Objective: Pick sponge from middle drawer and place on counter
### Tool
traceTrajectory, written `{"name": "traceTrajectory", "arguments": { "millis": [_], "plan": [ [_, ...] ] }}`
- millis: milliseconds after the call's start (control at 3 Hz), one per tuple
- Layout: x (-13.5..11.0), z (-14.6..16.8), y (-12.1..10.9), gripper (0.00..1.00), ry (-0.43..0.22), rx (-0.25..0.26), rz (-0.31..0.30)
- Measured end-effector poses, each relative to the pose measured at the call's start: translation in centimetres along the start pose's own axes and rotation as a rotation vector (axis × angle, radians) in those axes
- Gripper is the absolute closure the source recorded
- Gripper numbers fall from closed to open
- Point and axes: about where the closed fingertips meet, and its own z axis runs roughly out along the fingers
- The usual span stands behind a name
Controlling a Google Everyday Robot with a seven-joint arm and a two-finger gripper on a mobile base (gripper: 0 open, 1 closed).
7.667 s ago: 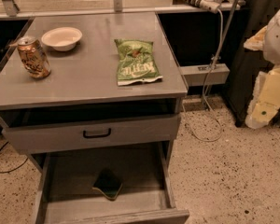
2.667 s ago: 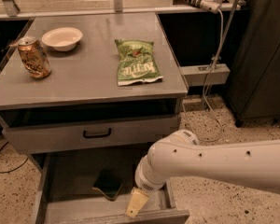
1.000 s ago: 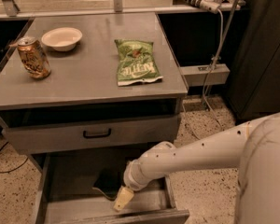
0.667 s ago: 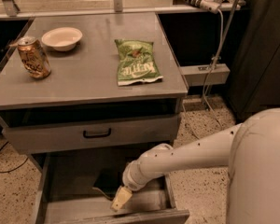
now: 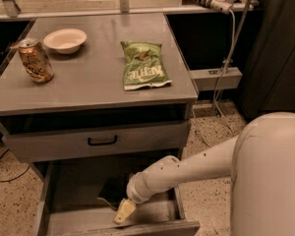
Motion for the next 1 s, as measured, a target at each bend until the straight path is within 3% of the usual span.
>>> {"name": "traceTrajectory", "arguments": {
  "millis": [667, 1000],
  "plan": [
    [-1.8, 4.7, -1.5, 0.00, -0.047, 0.013, -0.022],
    [-1.6, 6.5, -1.9, 0.00, -0.050, 0.011, -0.005]
  ]
}}
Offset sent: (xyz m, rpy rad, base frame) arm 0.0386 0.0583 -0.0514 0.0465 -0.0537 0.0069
